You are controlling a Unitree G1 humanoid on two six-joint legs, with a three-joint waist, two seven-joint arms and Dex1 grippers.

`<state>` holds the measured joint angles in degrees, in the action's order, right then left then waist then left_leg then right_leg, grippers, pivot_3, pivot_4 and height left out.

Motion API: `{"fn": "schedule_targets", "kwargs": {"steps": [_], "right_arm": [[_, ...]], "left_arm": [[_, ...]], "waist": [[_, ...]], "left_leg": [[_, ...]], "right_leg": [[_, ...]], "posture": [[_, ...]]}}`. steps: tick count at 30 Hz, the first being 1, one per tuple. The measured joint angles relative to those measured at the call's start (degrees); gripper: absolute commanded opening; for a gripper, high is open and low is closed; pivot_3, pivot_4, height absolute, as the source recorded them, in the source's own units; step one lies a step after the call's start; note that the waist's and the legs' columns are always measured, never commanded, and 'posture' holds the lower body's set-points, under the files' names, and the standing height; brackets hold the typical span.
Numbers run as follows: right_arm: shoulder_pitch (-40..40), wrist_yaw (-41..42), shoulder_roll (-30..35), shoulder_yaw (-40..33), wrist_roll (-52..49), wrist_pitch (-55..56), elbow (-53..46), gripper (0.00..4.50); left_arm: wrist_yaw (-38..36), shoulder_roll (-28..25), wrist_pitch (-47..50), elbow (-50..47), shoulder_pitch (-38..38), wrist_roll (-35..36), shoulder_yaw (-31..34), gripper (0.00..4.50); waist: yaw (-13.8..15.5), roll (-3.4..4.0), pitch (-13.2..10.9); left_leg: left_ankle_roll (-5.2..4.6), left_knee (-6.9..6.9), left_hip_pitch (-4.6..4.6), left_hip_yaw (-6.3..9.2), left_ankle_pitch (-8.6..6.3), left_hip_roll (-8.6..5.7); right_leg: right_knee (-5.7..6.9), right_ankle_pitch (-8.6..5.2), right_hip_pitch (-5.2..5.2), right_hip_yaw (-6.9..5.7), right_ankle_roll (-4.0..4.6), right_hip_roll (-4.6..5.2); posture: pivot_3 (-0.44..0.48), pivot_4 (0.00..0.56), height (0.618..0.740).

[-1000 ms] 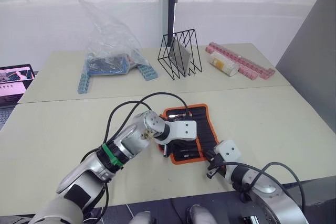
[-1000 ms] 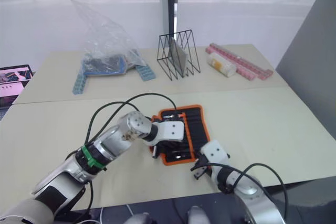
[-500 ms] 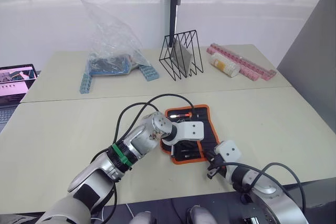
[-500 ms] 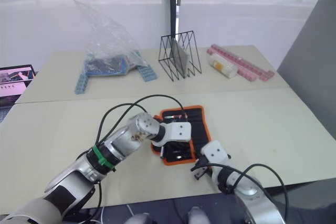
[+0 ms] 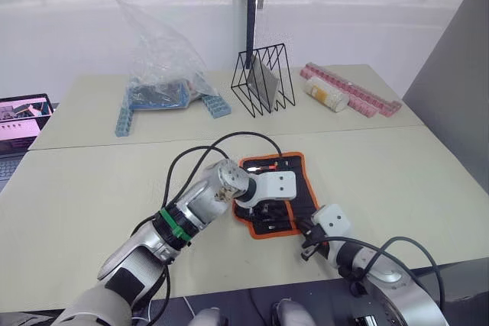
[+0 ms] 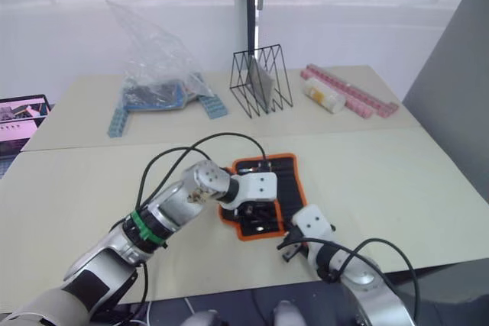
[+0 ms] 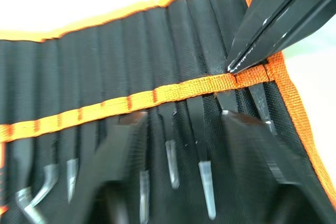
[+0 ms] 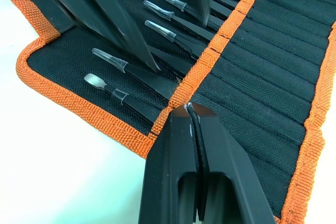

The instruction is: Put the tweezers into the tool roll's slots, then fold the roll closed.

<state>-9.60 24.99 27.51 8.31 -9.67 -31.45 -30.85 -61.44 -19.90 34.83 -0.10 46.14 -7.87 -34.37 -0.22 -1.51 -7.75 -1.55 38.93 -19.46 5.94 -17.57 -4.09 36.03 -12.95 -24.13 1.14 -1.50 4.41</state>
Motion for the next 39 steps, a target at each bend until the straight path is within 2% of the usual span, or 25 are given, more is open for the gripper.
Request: {"fn": "schedule_targets", "kwargs": {"steps": [2,5,8,13,16,22,25,28,35,36,39], "right_arm": [[0.1,0.0,0.0,0.1,0.0,0.0,0.1,0.0],[0.5,0.3,0.0,0.2,-0.1,0.0,0.3,0.0],[1.6,1.1,0.0,0.1,-0.7,-0.3,0.5,0.0],[2.7,2.5,0.1,-2.1,-3.2,-2.0,0.5,0.0],[2.8,4.0,0.4,-3.8,-5.5,-3.1,0.3,0.0],[2.6,9.3,3.5,-12.3,-12.7,-2.9,-1.8,0.0],[2.7,11.2,5.0,-16.4,-14.5,-1.5,-1.2,0.83],[2.7,13.5,5.9,-20.2,-16.0,0.8,0.6,1.85],[-1.0,18.9,7.1,-27.2,-16.4,9.0,8.6,4.25],[-1.9,19.7,7.2,-28.1,-16.2,10.9,10.6,4.47],[-3.6,20.7,7.2,-29.7,-15.7,13.8,13.8,4.47]], "left_arm": [[-0.5,-1.5,1.8,-3.4,-0.2,1.3,1.6,4.46],[-0.8,-3.8,3.9,-8.2,-2.1,2.7,3.2,4.49],[-1.0,-7.3,5.6,-12.3,-6.1,5.9,7.4,4.49],[1.1,-11.6,3.5,-15.5,-13.5,11.0,18.6,4.49],[2.5,-11.9,2.5,-17.2,-19.9,15.9,27.0,4.49],[3.0,-13.9,-6.3,-17.5,-35.8,24.2,43.4,4.49],[2.5,-15.0,-9.3,-17.3,-42.1,26.5,48.5,4.5],[1.9,-16.2,-12.6,-17.1,-47.9,28.6,52.7,4.5],[1.7,-16.8,-16.6,-16.1,-55.8,32.0,59.7,4.5],[1.7,-16.8,-17.4,-15.8,-56.9,32.6,60.3,4.5],[1.7,-16.8,-18.3,-15.6,-58.6,33.1,60.7,4.5]], "waist": [[-0.1,0.01,0.0],[-0.3,0.02,0.0],[-0.7,0.04,0.0],[-0.5,0.1,0.0],[-0.4,0.15,-0.1],[-0.1,0.31,-0.2],[0.2,0.35,-0.2],[0.8,0.35,-0.2],[1.0,0.4,-0.3],[0.9,0.41,-0.3],[0.9,0.46,-0.3]], "left_leg": [[0.0,0.0,0.01,0.0,0.0,0.01],[0.0,-0.02,0.04,0.0,0.0,0.01],[0.02,-0.04,0.05,-0.01,0.01,0.03],[0.03,-0.03,0.04,-0.01,0.01,0.02],[0.02,-0.03,-0.03,-0.01,0.0,0.02],[0.01,-0.02,-0.22,-0.01,-0.01,0.02],[-0.05,-0.02,-0.21,-0.01,-0.05,0.01],[-0.07,-0.02,-0.21,-0.01,-0.06,0.01],[-0.08,-0.02,-0.21,-0.01,-0.07,0.01],[-0.08,-0.02,-0.2,-0.02,-0.07,0.01],[-0.07,-0.03,-0.2,-0.03,-0.07,0.01]], "right_leg": [[0.0,0.0,0.01,0.0,0.0,0.0],[0.01,-0.01,0.01,0.01,0.01,0.0],[0.04,-0.02,-0.04,0.03,0.03,-0.02],[0.04,-0.02,-0.05,0.06,0.04,0.03],[0.02,-0.01,-0.13,0.07,0.05,0.05],[-0.04,-0.01,-0.26,0.07,0.06,0.1],[-0.06,0.0,-0.23,0.06,0.07,0.13],[-0.08,0.0,-0.17,-0.04,0.07,0.2],[-0.09,0.0,-0.12,-0.1,0.07,0.26],[-0.09,0.0,-0.12,-0.09,0.08,0.27],[-0.08,0.0,-0.12,-0.07,0.08,0.29]], "posture": [[0.0,0.15,0.724],[0.0,0.15,0.724],[0.0,0.15,0.724],[0.0,0.15,0.724],[0.0,0.15,0.724],[0.0,0.15,0.724],[0.0,0.15,0.724],[0.0,0.15,0.724],[0.0,0.15,0.724],[0.0,0.15,0.724],[0.0,0.15,0.724]]}}
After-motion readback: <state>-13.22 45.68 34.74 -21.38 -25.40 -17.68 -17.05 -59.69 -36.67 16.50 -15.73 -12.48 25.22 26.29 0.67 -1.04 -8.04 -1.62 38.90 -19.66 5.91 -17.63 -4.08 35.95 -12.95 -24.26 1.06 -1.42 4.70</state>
